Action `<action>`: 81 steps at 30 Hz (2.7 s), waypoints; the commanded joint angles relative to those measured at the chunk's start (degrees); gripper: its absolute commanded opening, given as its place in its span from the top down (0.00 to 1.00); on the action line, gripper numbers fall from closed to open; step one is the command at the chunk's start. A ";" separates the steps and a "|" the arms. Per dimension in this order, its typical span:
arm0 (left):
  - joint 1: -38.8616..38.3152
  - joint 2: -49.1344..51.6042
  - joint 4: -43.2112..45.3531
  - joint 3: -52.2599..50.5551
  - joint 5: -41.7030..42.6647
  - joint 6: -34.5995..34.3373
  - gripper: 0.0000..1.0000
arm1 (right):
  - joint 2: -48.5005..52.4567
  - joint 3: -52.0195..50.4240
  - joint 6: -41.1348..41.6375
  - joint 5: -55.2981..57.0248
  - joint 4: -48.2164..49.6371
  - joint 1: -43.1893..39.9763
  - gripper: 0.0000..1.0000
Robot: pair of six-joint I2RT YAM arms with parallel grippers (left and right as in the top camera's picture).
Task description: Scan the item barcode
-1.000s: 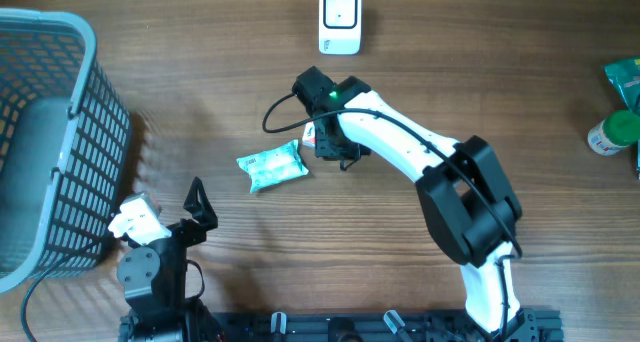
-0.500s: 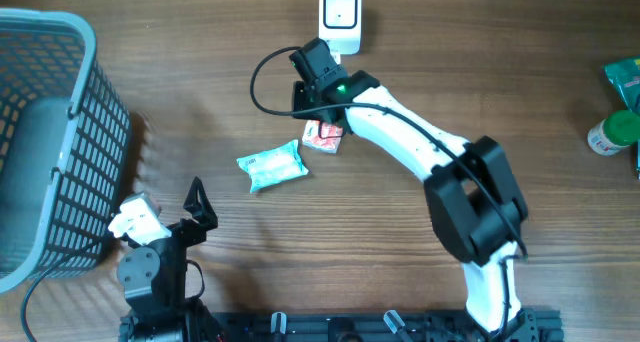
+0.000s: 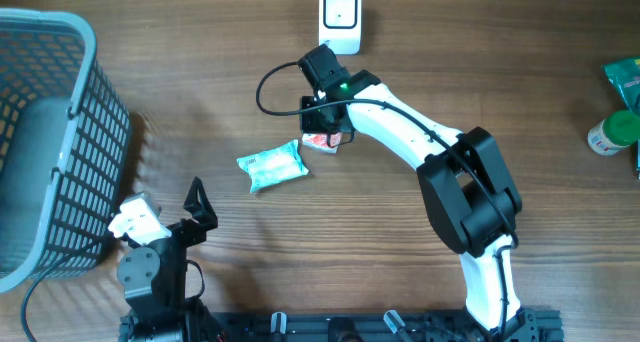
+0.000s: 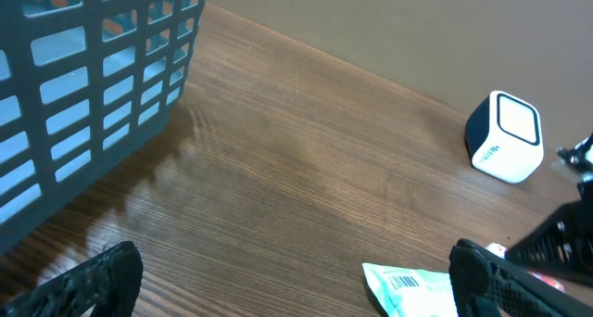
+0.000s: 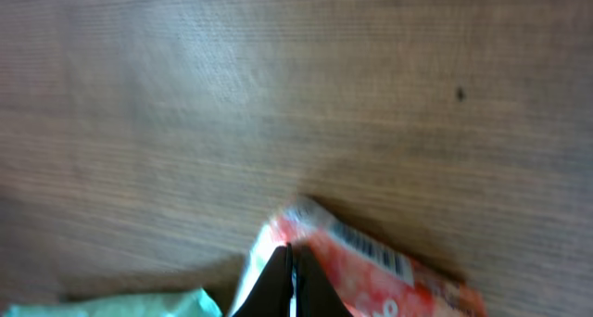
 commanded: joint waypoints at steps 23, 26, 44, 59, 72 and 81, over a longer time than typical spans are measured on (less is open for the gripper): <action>0.15 -0.35 0.22 -0.35 0.28 1.16 0.00 | -6.78 0.24 -25.00 2.23 -12.50 0.17 0.92; 0.15 -0.35 0.22 -0.35 0.26 1.16 0.00 | -5.11 -1.33 -20.74 5.60 -10.19 0.17 0.94; 0.15 -0.35 0.22 -0.35 0.26 1.16 0.00 | -0.55 -1.79 -38.60 -9.88 -31.52 0.13 0.96; 0.15 -0.35 0.24 -0.35 0.28 1.16 0.00 | -11.85 -0.20 -12.52 1.25 -35.30 -0.76 0.96; 0.15 -0.35 0.22 -0.35 0.26 1.16 0.00 | -8.79 -18.73 -8.87 -1.99 -11.89 0.52 0.96; 0.15 -0.35 0.22 -0.35 0.26 1.16 0.00 | -11.04 -17.79 -7.85 9.42 -20.65 -2.51 0.96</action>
